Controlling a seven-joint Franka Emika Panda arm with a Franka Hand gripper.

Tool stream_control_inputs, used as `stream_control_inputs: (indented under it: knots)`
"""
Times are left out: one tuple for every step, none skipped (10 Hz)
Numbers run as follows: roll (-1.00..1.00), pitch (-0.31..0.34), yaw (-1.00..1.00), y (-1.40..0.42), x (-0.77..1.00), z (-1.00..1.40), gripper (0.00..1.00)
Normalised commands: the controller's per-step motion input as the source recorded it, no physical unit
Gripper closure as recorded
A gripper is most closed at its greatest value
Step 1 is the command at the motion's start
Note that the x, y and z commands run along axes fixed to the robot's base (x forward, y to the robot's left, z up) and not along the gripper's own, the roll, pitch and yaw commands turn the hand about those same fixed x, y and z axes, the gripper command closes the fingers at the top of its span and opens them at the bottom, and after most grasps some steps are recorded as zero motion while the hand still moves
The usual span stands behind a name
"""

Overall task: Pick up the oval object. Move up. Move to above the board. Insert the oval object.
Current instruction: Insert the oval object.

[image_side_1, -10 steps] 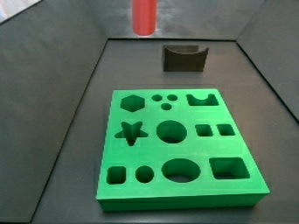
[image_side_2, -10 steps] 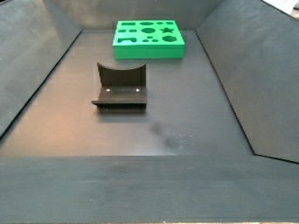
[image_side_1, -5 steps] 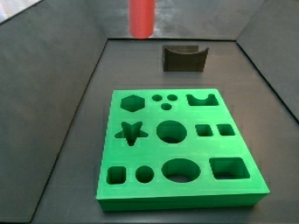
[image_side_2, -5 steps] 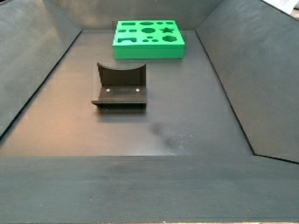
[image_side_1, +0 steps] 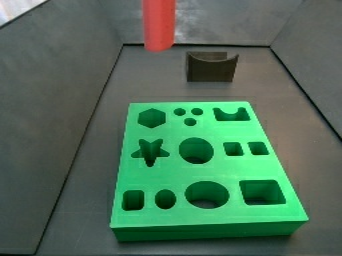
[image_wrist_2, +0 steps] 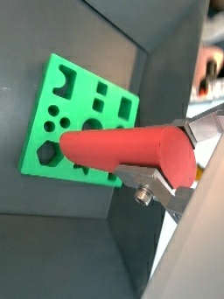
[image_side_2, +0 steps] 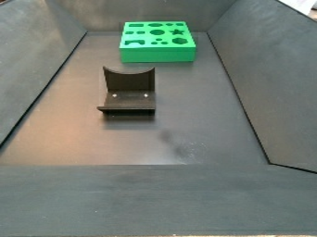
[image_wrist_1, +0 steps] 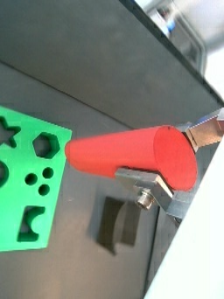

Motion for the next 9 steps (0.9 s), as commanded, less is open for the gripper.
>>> stream_control_inputs:
  knots:
    - [0.00, 0.017, -0.98, -0.06, 0.00, -0.11, 1.00]
    - [0.00, 0.000, -1.00, -0.04, 0.00, -0.17, 1.00]
    - [0.05, 0.000, -0.99, -0.05, 0.00, -0.13, 1.00]
    - [0.05, 0.000, -0.94, -0.15, 0.00, -0.17, 1.00]
    - [0.04, 0.000, -0.94, -0.16, 0.00, -0.17, 1.00]
    - [0.03, 0.003, -0.93, -0.19, 0.00, -0.20, 1.00]
    - [0.04, 0.039, -0.59, -0.39, 0.19, -0.29, 1.00]
    - [0.11, 0.053, -0.36, -0.48, 0.37, -0.42, 1.00]
    - [0.06, 0.056, -0.39, -0.50, 0.34, -0.33, 1.00]
